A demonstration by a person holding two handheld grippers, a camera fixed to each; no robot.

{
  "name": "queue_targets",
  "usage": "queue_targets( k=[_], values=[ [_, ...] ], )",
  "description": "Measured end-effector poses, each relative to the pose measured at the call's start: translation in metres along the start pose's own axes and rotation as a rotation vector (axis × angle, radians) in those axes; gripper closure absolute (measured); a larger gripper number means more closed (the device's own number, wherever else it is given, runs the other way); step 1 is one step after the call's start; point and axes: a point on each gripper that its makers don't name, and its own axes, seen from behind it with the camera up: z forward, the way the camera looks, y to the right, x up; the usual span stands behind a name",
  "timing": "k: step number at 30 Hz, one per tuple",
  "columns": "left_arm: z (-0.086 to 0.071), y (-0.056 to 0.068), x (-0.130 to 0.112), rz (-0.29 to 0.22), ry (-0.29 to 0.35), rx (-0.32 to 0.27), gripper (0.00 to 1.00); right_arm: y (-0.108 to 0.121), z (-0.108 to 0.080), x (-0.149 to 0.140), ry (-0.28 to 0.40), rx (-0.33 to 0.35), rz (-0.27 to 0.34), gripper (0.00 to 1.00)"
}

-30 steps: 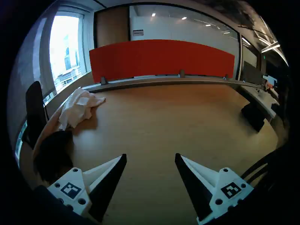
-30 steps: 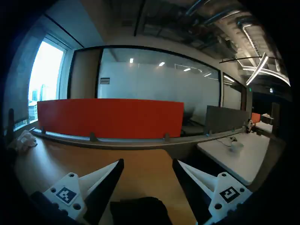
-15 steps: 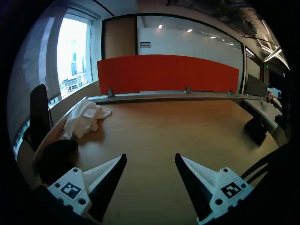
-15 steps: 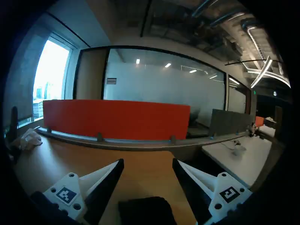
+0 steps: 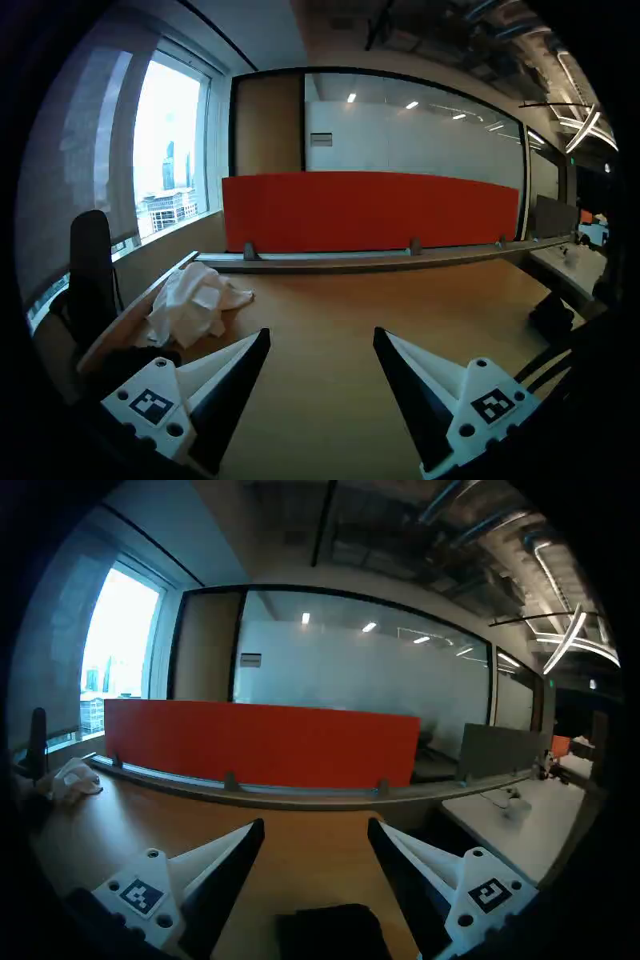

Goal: Fold towel

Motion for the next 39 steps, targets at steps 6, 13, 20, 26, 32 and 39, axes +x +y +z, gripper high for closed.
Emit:
queue_targets(
  k=[6,13,20,26,32,39],
  values=[
    [0.008,-0.01,0.024,0.0,0.052,0.008,0.04,-0.009,-0.002,-0.001,-0.009,0.024,-0.016,0.0],
    [0.013,-0.013,0.04,-0.01,0.085,-0.01,0.04,-0.021,-0.004,0.008,0.002,0.04,-0.023,0.0],
    [0.019,-0.017,0.06,-0.006,0.127,-0.011,0.04,-0.034,-0.003,0.018,0.023,0.054,-0.021,0.0],
    [0.023,-0.016,0.077,-0.017,0.162,-0.017,0.04,-0.055,-0.004,0.032,0.054,0.069,-0.005,0.0],
    [0.027,-0.01,0.091,-0.014,0.187,-0.037,0.04,-0.08,-0.003,0.044,0.083,0.085,0.011,0.0],
    [0.028,-0.008,0.098,-0.031,0.205,-0.048,0.04,-0.112,-0.002,0.053,0.105,0.107,0.021,0.0]
  ],
)
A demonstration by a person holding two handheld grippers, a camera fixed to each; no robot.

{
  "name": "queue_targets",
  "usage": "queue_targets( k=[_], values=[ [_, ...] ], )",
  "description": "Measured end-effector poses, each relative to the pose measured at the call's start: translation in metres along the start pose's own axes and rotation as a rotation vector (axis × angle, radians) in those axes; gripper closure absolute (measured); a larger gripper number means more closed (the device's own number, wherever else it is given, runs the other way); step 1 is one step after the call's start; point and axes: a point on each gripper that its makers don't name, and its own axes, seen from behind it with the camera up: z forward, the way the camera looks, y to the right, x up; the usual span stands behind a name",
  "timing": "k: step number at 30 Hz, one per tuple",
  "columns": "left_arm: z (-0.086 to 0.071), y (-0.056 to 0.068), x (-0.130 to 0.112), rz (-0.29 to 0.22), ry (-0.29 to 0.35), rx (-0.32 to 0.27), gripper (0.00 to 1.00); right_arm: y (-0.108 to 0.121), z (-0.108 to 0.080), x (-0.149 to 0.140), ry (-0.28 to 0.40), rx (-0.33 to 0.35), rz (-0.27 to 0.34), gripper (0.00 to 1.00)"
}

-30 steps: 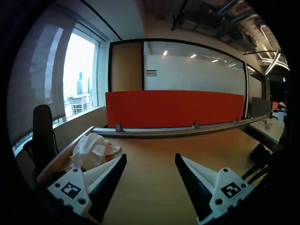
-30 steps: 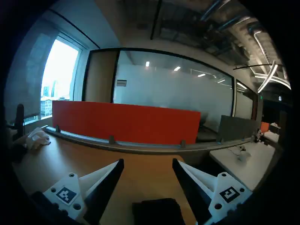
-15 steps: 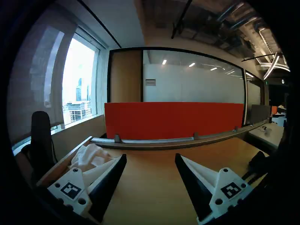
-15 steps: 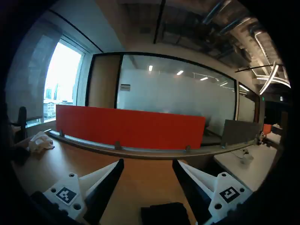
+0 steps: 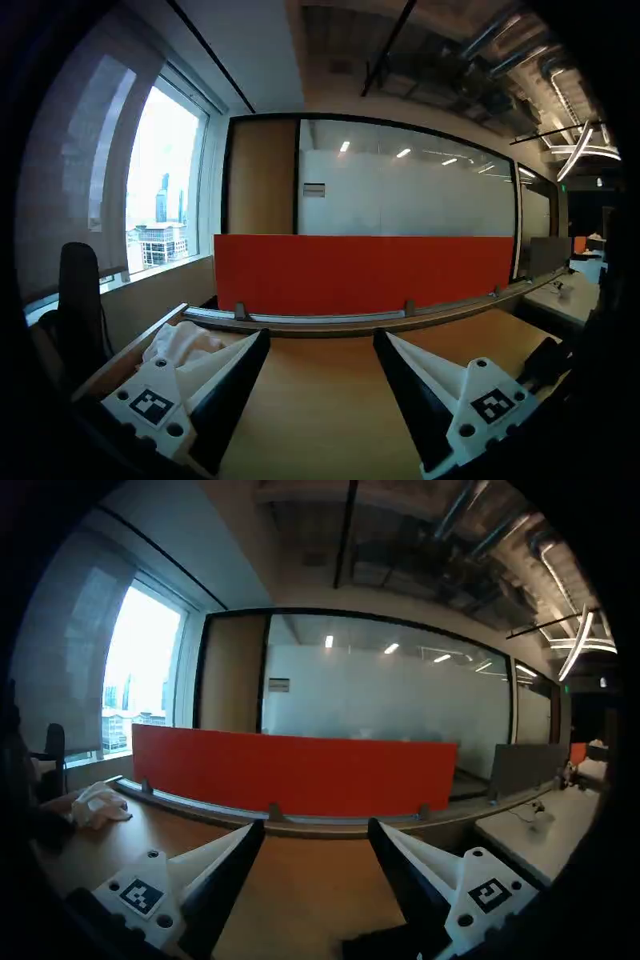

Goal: Fold towel

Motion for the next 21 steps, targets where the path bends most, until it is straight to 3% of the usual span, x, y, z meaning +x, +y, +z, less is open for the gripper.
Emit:
queue_targets(
  k=[12,21],
  values=[
    [0.005,-0.002,0.0,-0.022,0.002,-0.005,0.04,-0.044,0.01,0.005,0.01,0.029,0.027,0.0],
    [0.005,-0.005,-0.002,-0.025,0.003,-0.004,0.04,-0.052,0.013,0.004,0.009,0.029,0.029,0.0]
  ],
)
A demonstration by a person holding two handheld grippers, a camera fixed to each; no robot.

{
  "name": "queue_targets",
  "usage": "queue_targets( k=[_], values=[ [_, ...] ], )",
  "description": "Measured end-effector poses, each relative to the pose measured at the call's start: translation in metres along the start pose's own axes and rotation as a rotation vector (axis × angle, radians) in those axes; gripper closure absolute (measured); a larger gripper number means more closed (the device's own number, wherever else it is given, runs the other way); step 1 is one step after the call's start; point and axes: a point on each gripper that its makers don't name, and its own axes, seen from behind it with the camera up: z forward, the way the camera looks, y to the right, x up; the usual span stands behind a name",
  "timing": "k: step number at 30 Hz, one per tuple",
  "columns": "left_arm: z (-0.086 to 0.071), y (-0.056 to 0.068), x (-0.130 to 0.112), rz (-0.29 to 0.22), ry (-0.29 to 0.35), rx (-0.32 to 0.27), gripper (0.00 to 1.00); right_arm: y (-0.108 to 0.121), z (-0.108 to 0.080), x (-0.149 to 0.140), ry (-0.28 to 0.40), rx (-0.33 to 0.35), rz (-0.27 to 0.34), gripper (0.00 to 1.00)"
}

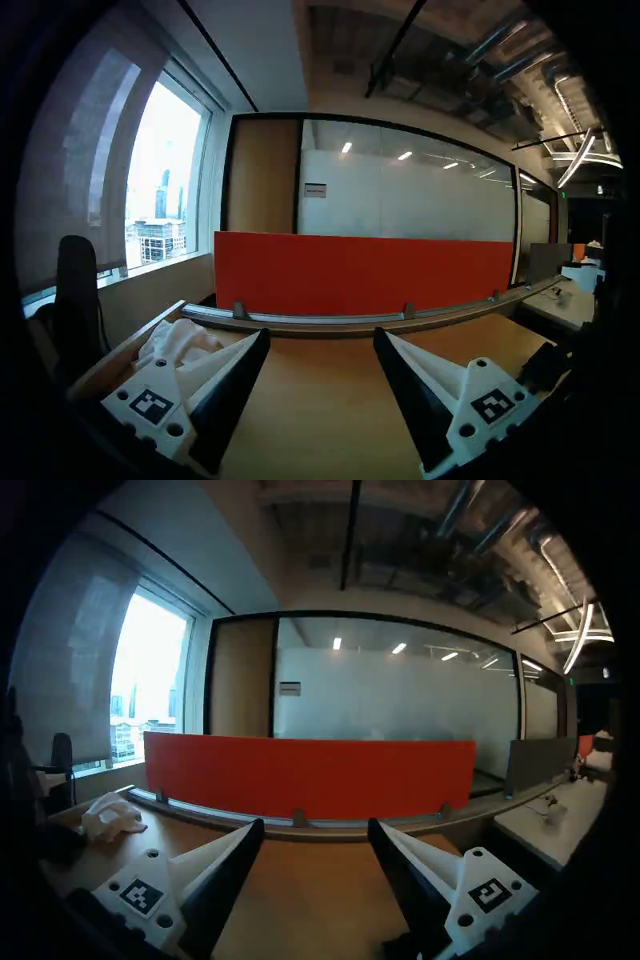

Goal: Fold towel

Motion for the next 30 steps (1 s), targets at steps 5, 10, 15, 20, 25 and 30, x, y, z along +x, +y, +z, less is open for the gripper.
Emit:
queue_targets(
  k=[5,10,15,20,25,30],
  values=[
    [0.0,0.001,-0.004,-0.009,-0.003,-0.002,0.04,-0.004,0.002,0.001,-0.002,0.0,0.0,0.0],
    [-0.001,0.004,-0.01,-0.008,0.001,-0.009,0.04,-0.013,0.001,0.0,-0.002,0.004,0.002,0.0],
    [-0.004,0.006,-0.023,0.001,0.012,-0.016,0.04,-0.021,-0.005,-0.01,-0.011,-0.002,-0.004,0.0],
    [-0.003,0.005,-0.042,0.014,0.011,-0.017,0.04,-0.024,-0.011,-0.017,-0.011,-0.016,-0.007,0.0],
    [-0.003,0.003,-0.057,0.027,0.028,-0.016,0.04,-0.024,-0.014,-0.022,0.0,-0.025,-0.008,0.0],
    [-0.003,0.001,-0.071,0.035,0.045,-0.014,0.04,-0.025,-0.014,-0.024,0.016,-0.032,-0.008,0.0]
  ],
)
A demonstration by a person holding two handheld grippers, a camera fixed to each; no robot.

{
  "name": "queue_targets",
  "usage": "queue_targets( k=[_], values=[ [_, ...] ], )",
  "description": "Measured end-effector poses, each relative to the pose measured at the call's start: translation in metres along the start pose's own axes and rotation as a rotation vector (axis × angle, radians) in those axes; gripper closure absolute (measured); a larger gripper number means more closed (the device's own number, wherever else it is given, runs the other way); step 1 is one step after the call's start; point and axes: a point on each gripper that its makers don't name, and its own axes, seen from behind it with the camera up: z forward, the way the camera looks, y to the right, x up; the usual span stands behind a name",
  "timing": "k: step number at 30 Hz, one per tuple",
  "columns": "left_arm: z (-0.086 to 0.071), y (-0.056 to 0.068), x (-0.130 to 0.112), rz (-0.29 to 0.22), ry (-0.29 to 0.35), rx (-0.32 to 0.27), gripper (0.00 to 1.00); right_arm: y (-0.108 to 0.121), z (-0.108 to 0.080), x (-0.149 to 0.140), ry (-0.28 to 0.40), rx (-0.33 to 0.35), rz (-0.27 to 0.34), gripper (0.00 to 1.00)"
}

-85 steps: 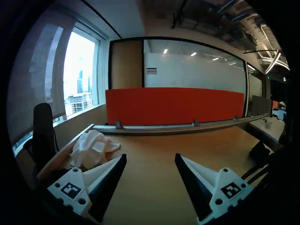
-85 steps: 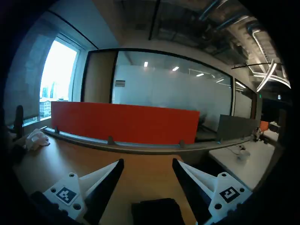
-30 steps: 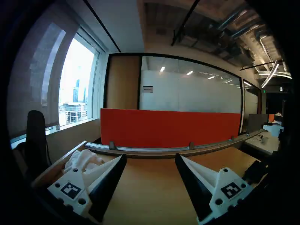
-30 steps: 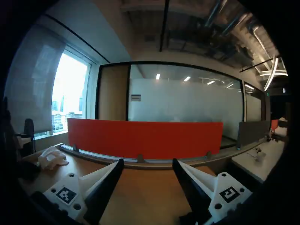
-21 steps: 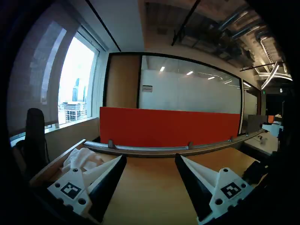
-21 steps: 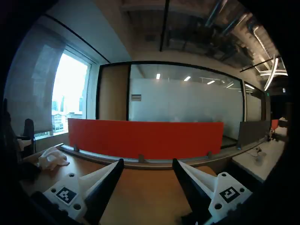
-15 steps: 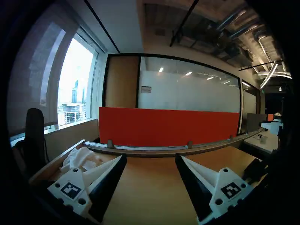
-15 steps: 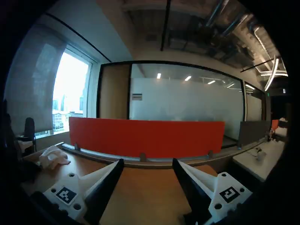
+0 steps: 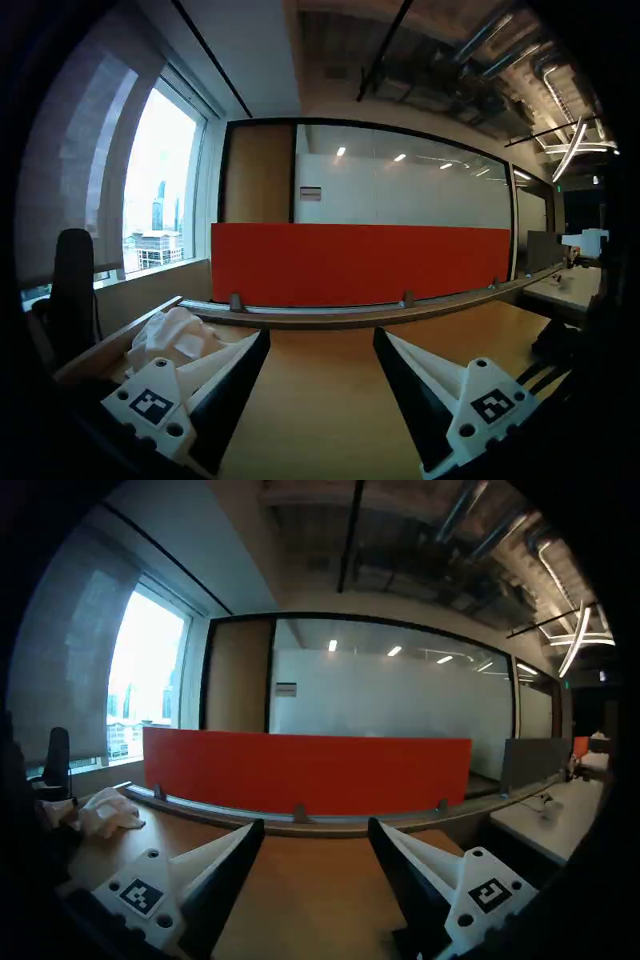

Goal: Fold towel

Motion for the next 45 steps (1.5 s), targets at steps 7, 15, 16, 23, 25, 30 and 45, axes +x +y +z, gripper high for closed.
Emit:
queue_targets(
  k=[7,15,16,23,25,30,45],
  values=[
    [0.0,-0.007,-0.027,-0.014,0.017,0.014,0.04,-0.004,0.002,-0.013,0.002,-0.007,0.0,0.0],
    [0.003,-0.015,-0.057,-0.014,0.026,0.016,0.04,-0.004,0.005,-0.03,0.007,-0.026,0.003,0.0],
    [0.004,-0.016,-0.061,-0.011,0.024,0.019,0.04,-0.003,0.006,-0.032,0.009,-0.03,0.002,0.0],
    [0.004,-0.02,-0.087,-0.008,0.024,0.024,0.04,0.005,0.011,-0.046,0.017,-0.048,-0.003,0.0],
    [0.004,-0.021,-0.093,-0.009,0.027,0.026,0.04,0.006,0.012,-0.05,0.02,-0.049,-0.005,0.0],
    [0.003,-0.029,-0.107,-0.011,0.031,0.038,0.04,0.007,0.015,-0.06,0.024,-0.051,-0.008,0.0],
    [-0.005,-0.035,-0.127,0.0,0.039,0.054,0.04,0.01,0.009,-0.072,0.036,-0.059,-0.006,0.0]
  ],
)
